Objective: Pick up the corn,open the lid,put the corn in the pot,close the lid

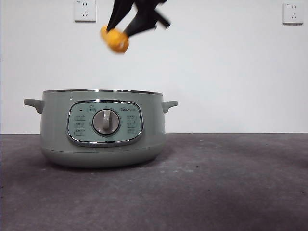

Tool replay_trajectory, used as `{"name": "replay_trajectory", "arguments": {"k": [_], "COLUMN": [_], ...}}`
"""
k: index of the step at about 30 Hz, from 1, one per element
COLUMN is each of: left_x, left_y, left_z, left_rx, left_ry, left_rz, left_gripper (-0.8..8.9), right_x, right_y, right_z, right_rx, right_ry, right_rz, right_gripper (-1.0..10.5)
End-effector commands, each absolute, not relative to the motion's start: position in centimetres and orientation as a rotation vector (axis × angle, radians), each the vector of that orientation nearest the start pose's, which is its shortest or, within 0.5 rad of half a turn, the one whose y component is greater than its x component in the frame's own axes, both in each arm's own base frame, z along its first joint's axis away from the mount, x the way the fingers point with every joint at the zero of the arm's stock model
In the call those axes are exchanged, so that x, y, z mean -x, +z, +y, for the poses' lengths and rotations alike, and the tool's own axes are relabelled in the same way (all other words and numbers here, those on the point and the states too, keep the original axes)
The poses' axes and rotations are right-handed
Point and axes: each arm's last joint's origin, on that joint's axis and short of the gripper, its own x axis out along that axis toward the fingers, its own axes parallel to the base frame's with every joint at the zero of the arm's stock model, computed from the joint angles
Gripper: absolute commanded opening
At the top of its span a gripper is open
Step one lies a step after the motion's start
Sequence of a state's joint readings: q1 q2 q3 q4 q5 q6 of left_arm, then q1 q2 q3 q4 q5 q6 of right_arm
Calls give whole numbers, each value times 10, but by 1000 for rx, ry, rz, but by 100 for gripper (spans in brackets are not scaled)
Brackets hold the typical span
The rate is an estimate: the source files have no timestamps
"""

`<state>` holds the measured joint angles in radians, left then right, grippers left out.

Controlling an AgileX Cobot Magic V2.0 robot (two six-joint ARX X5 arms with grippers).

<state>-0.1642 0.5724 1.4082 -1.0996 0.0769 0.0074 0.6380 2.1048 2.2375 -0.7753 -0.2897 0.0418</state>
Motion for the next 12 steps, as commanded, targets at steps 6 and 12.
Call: {"name": "replay_trajectory", "arguments": {"k": [6, 12], "left_x": [-5, -5], "left_y": [448, 448], "left_z": [-3, -4], "left_rx": [-16, -16], "left_ry": [-248, -254], "left_rz": [201, 203], "left_gripper": [-8, -8], "right_x": [-396, -401], "right_y": [286, 244], "right_z": [314, 325], "right_rx": [128, 194], "right_ry": [837, 816], "right_rz": [863, 957], "right_gripper": [-13, -13]}}
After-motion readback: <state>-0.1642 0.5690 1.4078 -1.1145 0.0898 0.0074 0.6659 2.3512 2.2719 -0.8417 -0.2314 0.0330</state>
